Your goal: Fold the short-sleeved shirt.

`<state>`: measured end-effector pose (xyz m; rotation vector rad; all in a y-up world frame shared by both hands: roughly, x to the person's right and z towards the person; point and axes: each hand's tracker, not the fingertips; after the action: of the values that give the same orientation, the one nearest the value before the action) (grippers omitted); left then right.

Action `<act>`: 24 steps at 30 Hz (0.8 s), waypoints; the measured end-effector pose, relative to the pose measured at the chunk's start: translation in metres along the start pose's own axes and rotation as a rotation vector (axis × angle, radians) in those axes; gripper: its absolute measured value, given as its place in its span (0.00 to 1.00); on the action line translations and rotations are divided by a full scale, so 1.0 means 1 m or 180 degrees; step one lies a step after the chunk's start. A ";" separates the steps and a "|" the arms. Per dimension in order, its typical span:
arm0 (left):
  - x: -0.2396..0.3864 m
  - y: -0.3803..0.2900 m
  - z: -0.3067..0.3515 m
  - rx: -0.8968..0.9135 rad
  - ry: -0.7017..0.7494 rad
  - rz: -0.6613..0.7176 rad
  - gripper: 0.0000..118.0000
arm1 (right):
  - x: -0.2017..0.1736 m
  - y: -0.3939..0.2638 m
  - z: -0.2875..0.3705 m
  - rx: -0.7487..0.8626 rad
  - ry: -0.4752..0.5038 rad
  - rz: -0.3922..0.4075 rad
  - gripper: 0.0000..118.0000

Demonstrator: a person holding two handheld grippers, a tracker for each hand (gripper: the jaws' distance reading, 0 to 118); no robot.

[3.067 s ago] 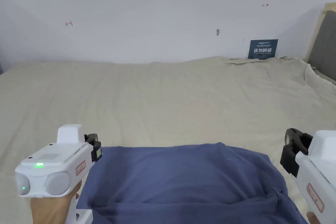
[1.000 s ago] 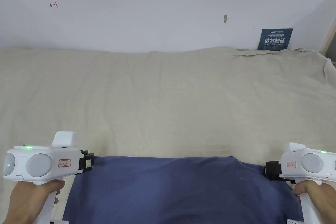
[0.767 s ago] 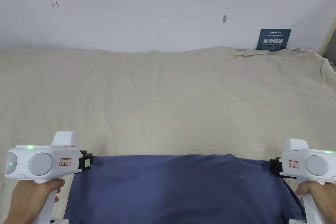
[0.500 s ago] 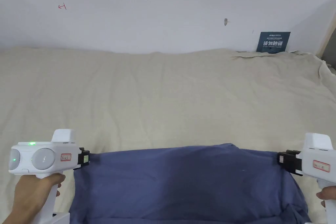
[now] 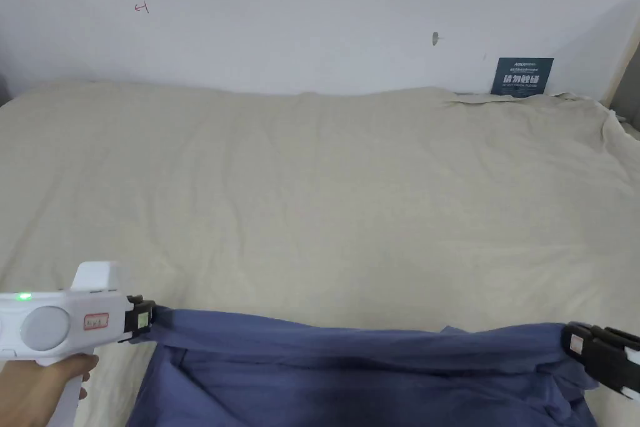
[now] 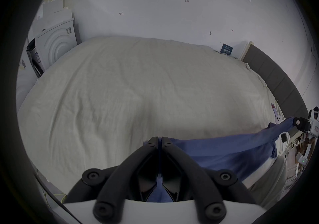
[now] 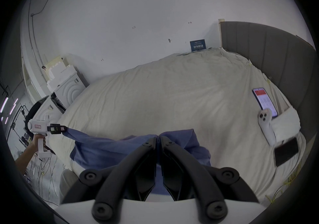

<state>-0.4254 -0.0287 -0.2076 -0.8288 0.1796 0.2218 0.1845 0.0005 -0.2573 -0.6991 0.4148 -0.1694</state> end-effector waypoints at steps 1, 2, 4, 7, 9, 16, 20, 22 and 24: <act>-0.001 -0.009 0.001 -0.0033 0.0004 0.0015 0.01 | 0.001 -0.009 0.003 -0.0022 -0.0007 -0.0032 0.03; -0.002 -0.019 0.003 -0.0073 0.0011 0.0027 0.01 | 0.003 -0.018 0.004 -0.0052 -0.0032 -0.0063 0.03; -0.004 -0.037 0.003 -0.0138 0.0027 0.0066 0.01 | 0.008 -0.034 0.004 -0.0136 -0.0056 -0.0151 0.03; -0.006 -0.062 0.000 -0.0255 0.0056 0.0122 0.01 | 0.015 -0.057 -0.001 -0.0257 -0.0136 -0.0240 0.03; -0.006 -0.075 -0.003 -0.0333 0.0100 0.0100 0.01 | 0.019 -0.070 -0.007 -0.0363 -0.0197 -0.0307 0.03; -0.007 -0.105 -0.025 -0.0468 0.0251 -0.0010 0.01 | 0.025 -0.106 -0.035 -0.0640 -0.0430 -0.0431 0.03; -0.005 -0.116 -0.033 -0.0553 0.0306 -0.0036 0.01 | 0.029 -0.115 -0.045 -0.0686 -0.0527 -0.0489 0.03; -0.001 -0.117 -0.031 -0.0580 0.0312 -0.0015 0.01 | 0.028 -0.114 -0.047 -0.0712 -0.0571 -0.0474 0.03; 0.001 -0.114 -0.028 -0.0571 0.0322 -0.0026 0.08 | 0.027 -0.111 -0.043 -0.0720 -0.0577 -0.0411 0.05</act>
<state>-0.3960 -0.1240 -0.1458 -1.0197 0.2537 0.1901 0.1890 -0.1164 -0.2232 -0.9568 0.2165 -0.1811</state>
